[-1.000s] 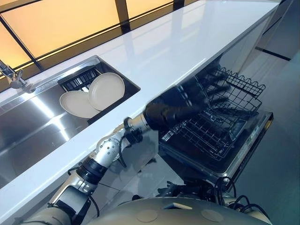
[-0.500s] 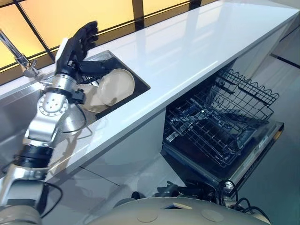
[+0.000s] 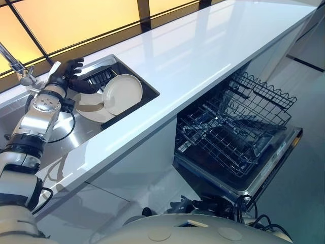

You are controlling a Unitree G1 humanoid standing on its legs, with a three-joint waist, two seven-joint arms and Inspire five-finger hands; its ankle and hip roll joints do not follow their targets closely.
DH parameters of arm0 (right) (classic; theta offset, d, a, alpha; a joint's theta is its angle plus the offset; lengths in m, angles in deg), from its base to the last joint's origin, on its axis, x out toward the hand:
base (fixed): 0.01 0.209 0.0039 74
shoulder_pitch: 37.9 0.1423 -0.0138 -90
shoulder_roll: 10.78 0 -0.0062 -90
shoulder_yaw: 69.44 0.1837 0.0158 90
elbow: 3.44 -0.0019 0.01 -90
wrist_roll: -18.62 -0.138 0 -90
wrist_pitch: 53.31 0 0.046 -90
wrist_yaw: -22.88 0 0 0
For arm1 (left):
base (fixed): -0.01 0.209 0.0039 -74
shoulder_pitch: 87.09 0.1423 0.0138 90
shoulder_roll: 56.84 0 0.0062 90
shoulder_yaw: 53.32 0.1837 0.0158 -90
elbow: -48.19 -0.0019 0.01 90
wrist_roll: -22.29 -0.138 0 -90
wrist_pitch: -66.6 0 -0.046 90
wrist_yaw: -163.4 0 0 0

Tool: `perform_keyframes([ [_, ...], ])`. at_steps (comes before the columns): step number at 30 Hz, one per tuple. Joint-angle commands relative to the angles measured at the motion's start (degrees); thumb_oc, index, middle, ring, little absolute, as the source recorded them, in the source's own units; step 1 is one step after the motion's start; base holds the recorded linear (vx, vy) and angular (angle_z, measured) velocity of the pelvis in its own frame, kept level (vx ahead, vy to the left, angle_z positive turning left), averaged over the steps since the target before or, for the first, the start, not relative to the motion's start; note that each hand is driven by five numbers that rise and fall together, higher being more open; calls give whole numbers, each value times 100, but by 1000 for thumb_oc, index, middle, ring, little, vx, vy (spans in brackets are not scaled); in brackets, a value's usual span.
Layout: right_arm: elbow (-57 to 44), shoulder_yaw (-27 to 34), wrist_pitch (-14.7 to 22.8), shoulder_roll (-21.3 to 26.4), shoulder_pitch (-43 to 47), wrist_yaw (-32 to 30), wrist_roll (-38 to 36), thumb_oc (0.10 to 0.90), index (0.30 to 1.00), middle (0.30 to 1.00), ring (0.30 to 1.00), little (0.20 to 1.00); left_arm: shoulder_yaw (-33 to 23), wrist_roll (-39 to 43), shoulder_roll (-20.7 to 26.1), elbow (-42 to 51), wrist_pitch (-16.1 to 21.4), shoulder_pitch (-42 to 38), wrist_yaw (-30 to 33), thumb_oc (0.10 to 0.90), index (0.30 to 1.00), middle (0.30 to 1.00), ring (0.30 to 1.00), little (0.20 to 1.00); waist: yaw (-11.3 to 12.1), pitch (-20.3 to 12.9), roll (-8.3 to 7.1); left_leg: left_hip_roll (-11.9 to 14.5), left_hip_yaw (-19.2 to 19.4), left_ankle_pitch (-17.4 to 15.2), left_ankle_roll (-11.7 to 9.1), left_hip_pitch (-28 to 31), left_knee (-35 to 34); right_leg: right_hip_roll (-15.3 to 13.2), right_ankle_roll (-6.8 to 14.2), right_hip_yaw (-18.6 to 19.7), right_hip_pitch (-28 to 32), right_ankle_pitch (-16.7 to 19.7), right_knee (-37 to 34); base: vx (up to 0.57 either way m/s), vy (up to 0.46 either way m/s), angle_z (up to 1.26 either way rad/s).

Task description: Pick up plates and place into dishwasher.

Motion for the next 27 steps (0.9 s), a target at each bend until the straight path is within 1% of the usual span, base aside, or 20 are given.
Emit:
perform_keyframes([
  [1,48,-117,66,426,-86,76,-15,800,900,900,900,900,-125,71,126,-315,250,-1664,62,800,900,900,900,900,-150,128,258,-508,382,-649,375,93,105,201,415,172,-425,-580,1003,58,98,-3],
  [5,0,-110,92,423,-112,102,2,800,900,900,900,900,23,198,37,-593,-31,-1876,-39,800,900,900,900,900,-238,209,246,-553,504,-683,407,56,142,157,488,282,-545,-538,1070,49,97,-8],
  [10,-37,-104,171,422,-196,103,96,800,900,900,900,900,88,326,53,-942,-170,-2020,-103,800,900,900,900,900,-350,299,214,-588,687,-738,447,-3,226,112,571,411,-674,-480,1142,54,82,-9],
  [16,-133,-105,232,495,-297,128,114,800,900,900,900,900,142,152,74,-1371,-64,-2194,-175,800,900,900,900,900,-483,449,178,-605,870,-788,477,-117,337,97,628,603,-845,-402,1225,40,52,-10],
  [20,-164,-98,268,532,-314,167,77,800,900,900,900,900,254,-7,132,-1519,-29,-2374,-187,800,900,900,900,900,-536,555,168,-619,960,-818,497,-189,392,101,654,727,-944,-344,1240,7,36,1],
  [25,-181,-90,283,568,-322,217,61,800,900,900,900,900,399,-64,216,-1639,-57,-2573,-285,800,900,900,900,900,-571,641,165,-620,1019,-833,503,-235,424,105,675,807,-1018,-295,1259,0,0,0],
  [27,-186,-94,292,576,-327,217,45,800,900,900,900,900,453,-108,234,-1746,-15,-2651,-370,800,900,900,900,900,-592,670,160,-620,1053,-838,505,-251,433,103,687,830,-1044,-274,1261,0,6,2],
])
